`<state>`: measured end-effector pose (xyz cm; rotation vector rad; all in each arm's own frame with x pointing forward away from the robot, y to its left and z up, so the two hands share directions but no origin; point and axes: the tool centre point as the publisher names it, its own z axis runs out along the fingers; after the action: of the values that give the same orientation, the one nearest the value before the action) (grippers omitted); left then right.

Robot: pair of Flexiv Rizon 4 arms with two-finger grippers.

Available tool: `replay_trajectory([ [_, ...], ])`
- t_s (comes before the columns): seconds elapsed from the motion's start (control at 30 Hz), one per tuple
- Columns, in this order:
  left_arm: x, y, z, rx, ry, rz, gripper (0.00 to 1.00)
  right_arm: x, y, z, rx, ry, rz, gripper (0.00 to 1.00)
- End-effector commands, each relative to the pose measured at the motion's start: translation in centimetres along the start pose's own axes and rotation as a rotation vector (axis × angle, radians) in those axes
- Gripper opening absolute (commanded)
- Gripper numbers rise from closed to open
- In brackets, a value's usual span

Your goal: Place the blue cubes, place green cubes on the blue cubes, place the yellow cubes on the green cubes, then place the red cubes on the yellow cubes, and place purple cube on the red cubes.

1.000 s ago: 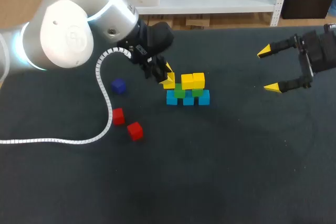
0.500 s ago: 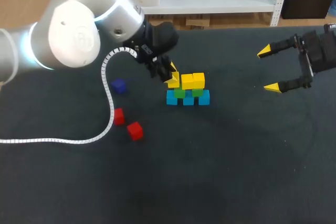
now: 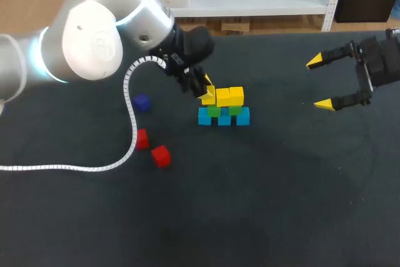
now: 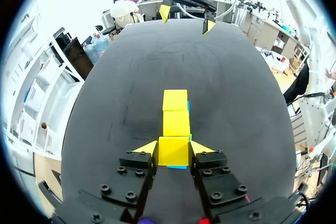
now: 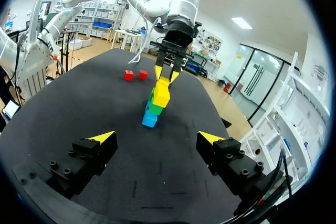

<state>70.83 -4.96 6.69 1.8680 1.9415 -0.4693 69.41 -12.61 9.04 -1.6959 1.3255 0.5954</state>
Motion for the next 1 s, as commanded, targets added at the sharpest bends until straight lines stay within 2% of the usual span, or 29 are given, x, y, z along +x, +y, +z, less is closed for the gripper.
replay_trajectory([
  [0.03, -0.02, 0.12, 0.24, 0.003, 0.004, -0.004, 0.00, -0.02, -0.02, 0.01, 0.000, 0.001, 0.001, 1.00],
  [0.73, -0.07, -0.06, 0.72, 0.014, 0.001, -0.013, 0.01, -0.02, -0.02, 0.01, 0.000, 0.001, 0.001, 1.00],
  [0.77, -0.06, -0.06, 0.74, 0.015, 0.001, -0.013, 0.12, -0.02, -0.02, 0.01, 0.000, 0.001, 0.001, 1.00],
  [0.83, -0.05, -0.07, 0.76, 0.016, 0.003, -0.013, 0.21, -0.02, -0.02, 0.01, 0.000, 0.001, 0.001, 1.00],
  [0.93, -0.02, -0.08, 0.80, 0.018, 0.004, -0.016, 0.40, -0.02, -0.02, 0.01, 0.000, 0.001, 0.001, 1.00],
  [1.0, -0.02, -0.08, 0.81, 0.019, 0.005, -0.017, 0.47, -0.02, -0.02, 0.01, 0.000, 0.001, 0.001, 1.00],
])
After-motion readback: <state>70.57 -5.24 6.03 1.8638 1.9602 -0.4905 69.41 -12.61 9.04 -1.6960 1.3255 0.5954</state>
